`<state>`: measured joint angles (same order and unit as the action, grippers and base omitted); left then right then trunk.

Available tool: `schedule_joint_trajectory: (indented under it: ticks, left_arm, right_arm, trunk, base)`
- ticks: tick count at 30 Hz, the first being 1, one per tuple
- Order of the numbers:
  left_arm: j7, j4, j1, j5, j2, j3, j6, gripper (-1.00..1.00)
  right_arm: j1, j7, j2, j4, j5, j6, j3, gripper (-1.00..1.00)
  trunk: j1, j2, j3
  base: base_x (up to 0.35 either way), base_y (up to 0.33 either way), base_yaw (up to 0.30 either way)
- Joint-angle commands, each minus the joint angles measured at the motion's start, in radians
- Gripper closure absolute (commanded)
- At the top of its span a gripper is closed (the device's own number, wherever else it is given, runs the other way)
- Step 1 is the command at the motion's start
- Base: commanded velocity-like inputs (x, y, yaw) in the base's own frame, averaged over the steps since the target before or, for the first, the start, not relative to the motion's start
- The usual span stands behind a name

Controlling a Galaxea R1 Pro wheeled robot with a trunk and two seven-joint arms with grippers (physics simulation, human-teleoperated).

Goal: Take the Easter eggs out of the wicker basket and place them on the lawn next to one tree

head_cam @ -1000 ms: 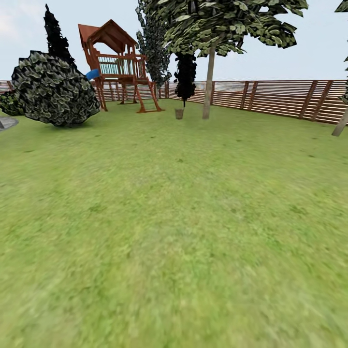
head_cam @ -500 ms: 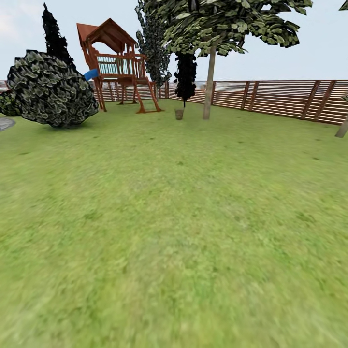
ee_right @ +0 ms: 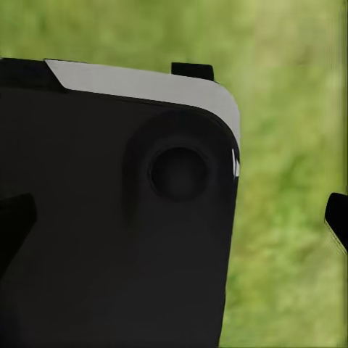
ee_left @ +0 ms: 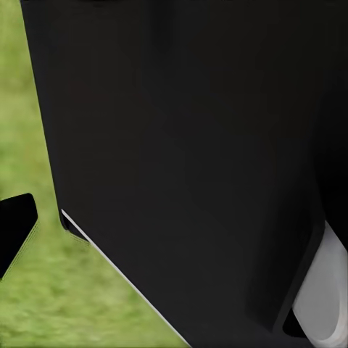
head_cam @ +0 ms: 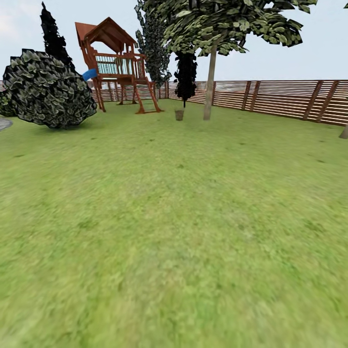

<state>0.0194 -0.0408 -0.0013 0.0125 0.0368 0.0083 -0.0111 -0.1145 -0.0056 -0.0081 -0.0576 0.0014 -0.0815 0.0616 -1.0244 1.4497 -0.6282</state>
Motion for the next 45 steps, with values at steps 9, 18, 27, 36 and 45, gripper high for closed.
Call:
schedule_joint_trajectory:
  ticks: [9, 18, 27, 36, 45]
  left_arm:
    - [0.002, 0.0, 0.0, 0.001, 0.0, 0.001, -0.001, -1.0]
    - [0.002, 0.0, 0.0, 0.001, 0.0, 0.001, -0.001, -1.0]
    - [0.002, 0.0, 0.0, 0.001, 0.001, 0.001, -0.001, -1.0]
    - [0.002, 0.0, 0.0, 0.001, 0.002, 0.001, -0.001, -1.0]
    - [0.002, 0.0, 0.0, 0.001, 0.0, 0.001, -0.001, -1.0]
  right_arm:
    - [-0.001, -0.001, 0.0, 0.001, 0.0, -0.003, 0.006, -1.0]
    - [-0.001, -0.001, 0.0, 0.001, -0.001, -0.003, 0.005, -1.0]
    - [-0.001, 0.0, 0.004, 0.001, -0.001, -0.003, 0.005, -1.0]
    - [-0.001, -0.001, 0.005, 0.01, -0.004, -0.003, 0.005, -1.0]
    - [-0.001, -0.001, 0.001, 0.012, 0.001, -0.003, 0.005, -1.0]
  trunk:
    - [-0.001, 0.0, -0.001]
    - [-0.001, 0.0, -0.001]
    - [-0.001, 0.0, -0.001]
    - [-0.001, 0.0, -0.001]
    - [-0.001, 0.0, -0.001]
  base:
    - [0.34, 0.0, 0.0]
    - [0.34, 0.0, 0.0]
    - [0.34, 0.0, 0.0]
    - [0.34, 0.0, 0.0]
    - [0.34, 0.0, 0.0]
